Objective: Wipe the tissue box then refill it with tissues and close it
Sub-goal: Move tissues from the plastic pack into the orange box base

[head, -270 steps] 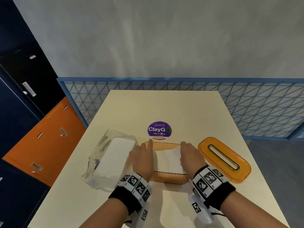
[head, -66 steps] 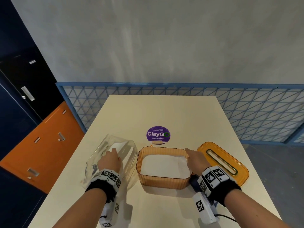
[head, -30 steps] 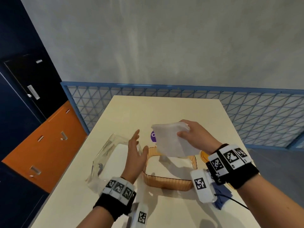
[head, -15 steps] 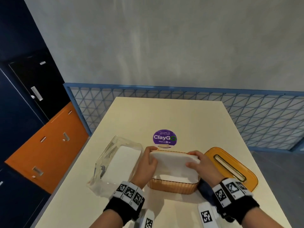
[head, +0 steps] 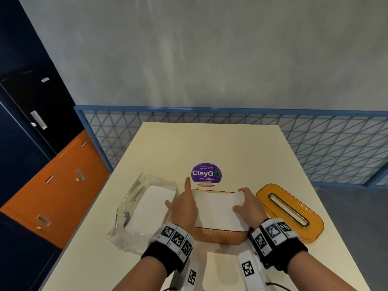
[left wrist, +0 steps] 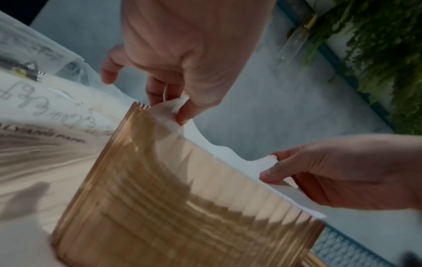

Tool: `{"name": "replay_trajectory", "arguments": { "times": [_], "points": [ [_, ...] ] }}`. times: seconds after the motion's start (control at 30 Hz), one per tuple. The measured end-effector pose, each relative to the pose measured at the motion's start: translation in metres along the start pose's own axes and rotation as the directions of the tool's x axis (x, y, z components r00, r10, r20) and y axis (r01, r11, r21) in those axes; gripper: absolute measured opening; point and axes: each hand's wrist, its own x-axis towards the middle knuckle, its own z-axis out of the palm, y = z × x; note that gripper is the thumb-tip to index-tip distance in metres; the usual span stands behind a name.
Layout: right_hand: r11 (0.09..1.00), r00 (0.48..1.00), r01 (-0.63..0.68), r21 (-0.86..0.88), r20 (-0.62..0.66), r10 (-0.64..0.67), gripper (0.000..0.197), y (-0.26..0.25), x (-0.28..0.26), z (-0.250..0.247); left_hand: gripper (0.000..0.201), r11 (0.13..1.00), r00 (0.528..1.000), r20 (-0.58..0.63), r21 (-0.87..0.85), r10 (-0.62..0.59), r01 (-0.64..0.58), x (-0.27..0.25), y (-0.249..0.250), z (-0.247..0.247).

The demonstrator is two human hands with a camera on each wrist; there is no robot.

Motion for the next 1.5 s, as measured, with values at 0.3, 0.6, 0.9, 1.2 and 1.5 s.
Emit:
{"name": "replay_trajectory", "arguments": {
  "times": [0.3, 0.6, 0.9, 1.2, 1.5],
  "points": [
    [0.766, 0.95, 0.236, -0.599, -0.023, -0.31, 0.06, -0.011, -0.017, 0.0, 0.052, 0.909, 0.981, -0.105, 0.402, 0.163, -0.108, -0.006, 0.012, -0.001],
    [0.62, 0.915, 0.36, -0.698, 0.394, -0.087, 0.069, 0.005, 0.006, 0.013, 0.047, 0.88, 0.937, 0.337, 0.413, 0.089, -0.233, 0.006, 0.006, 0.009],
    [0.725, 0.945, 0.327, -0.606, 0.215, -0.247, 0.046, 0.0, 0.0, -0.002, 0.025, 0.959, 0.959, -0.044, 0.061, 0.281, -0.278, 0.009, -0.012, -0.012],
    [0.912, 0.972, 0.235, -0.337, 0.06, -0.229, 0.045, 0.021, 0.007, -0.011, 0.067, 0.93, 0.96, 0.1, 0.292, -0.261, 0.223, 0.038, -0.105, -0.002],
    [0.961, 0.981, 0.189, -0.201, 0.009, -0.191, 0.043, 0.028, 0.01, -0.012, 0.059, 0.919, 0.961, 0.055, 0.311, -0.271, 0.242, 0.042, -0.108, 0.016]
  ]
}}
